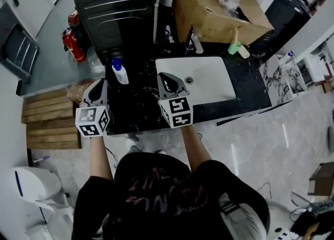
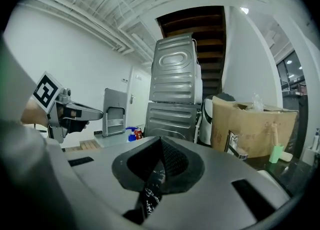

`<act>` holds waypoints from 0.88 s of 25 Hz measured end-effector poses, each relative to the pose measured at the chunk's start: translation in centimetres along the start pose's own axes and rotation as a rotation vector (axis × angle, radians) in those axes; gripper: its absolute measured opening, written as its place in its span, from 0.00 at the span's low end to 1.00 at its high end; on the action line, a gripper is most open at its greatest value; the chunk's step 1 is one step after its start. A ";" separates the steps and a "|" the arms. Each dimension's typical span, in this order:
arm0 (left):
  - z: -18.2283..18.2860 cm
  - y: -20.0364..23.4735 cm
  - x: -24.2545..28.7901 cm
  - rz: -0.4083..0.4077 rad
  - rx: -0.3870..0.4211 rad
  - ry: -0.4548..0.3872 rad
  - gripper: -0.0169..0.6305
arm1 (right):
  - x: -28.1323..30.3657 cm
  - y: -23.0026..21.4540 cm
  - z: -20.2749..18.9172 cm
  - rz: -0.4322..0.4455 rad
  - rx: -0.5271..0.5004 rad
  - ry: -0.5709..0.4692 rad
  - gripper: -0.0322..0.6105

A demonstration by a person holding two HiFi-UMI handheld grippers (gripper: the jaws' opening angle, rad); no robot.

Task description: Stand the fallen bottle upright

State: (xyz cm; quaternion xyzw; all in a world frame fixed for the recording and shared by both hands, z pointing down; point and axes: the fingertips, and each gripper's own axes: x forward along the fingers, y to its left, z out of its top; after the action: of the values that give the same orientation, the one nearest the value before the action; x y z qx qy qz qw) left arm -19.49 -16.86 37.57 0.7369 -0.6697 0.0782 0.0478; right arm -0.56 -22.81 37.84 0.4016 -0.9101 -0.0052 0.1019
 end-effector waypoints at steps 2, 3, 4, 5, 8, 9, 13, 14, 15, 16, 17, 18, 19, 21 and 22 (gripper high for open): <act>0.2 -0.3 -0.5 0.004 0.003 -0.008 0.05 | -0.4 -0.1 -0.1 0.001 -0.001 -0.004 0.07; 0.3 -0.5 -0.7 0.005 0.002 -0.013 0.05 | -0.6 -0.2 -0.2 0.000 -0.005 -0.003 0.07; 0.4 -0.6 -0.8 0.007 0.002 -0.016 0.05 | -0.7 -0.2 -0.3 -0.001 -0.009 -0.002 0.07; 0.5 -0.7 -1.0 0.010 0.003 -0.017 0.05 | -0.9 -0.3 -0.3 -0.001 -0.012 -0.001 0.07; 0.8 -1.2 -1.4 0.018 0.009 -0.025 0.05 | -1.4 -0.5 -0.5 -0.003 -0.020 0.002 0.07; 0.8 -1.4 -1.5 0.018 0.010 -0.026 0.05 | -1.6 -0.6 -0.6 -0.006 -0.021 0.003 0.07; 0.5 -1.8 -1.8 0.021 0.014 -0.025 0.05 | -2.0 -0.8 -0.9 -0.011 -0.023 0.004 0.07; 0.5 -1.8 -1.8 0.023 0.013 -0.027 0.05 | -2.1 -0.7 -0.9 -0.010 -0.025 0.004 0.07; 0.4 -1.8 -1.8 0.024 0.012 -0.028 0.05 | -2.0 -0.7 -1.0 -0.008 -0.024 0.004 0.07; 0.4 -1.8 -1.7 0.025 0.013 -0.028 0.05 | -2.0 -0.7 -1.1 -0.006 -0.021 0.005 0.07; 0.4 -1.8 -1.7 0.025 0.015 -0.028 0.05 | -1.9 -0.7 -1.2 -0.005 -0.019 0.006 0.07; 0.4 -1.8 -1.7 0.025 0.017 -0.027 0.05 | -1.9 -0.7 -1.2 -0.005 -0.019 0.007 0.07; 0.5 -1.8 -1.6 0.026 0.019 -0.027 0.05 | -1.9 -0.8 -1.2 -0.005 -0.023 0.008 0.07; 0.6 -1.8 -1.6 0.028 0.019 -0.026 0.05 | -1.9 -0.8 -1.2 -0.006 -0.027 0.011 0.07; 0.6 -1.8 -1.7 0.029 0.018 -0.026 0.05 | -1.9 -0.9 -1.2 -0.006 -0.027 0.012 0.07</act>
State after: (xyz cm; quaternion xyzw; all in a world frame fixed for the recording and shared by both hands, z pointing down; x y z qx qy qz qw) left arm -17.84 -15.15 36.77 0.7284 -0.6803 0.0753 0.0315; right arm 1.56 -21.95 38.58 0.4030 -0.9081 -0.0156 0.1128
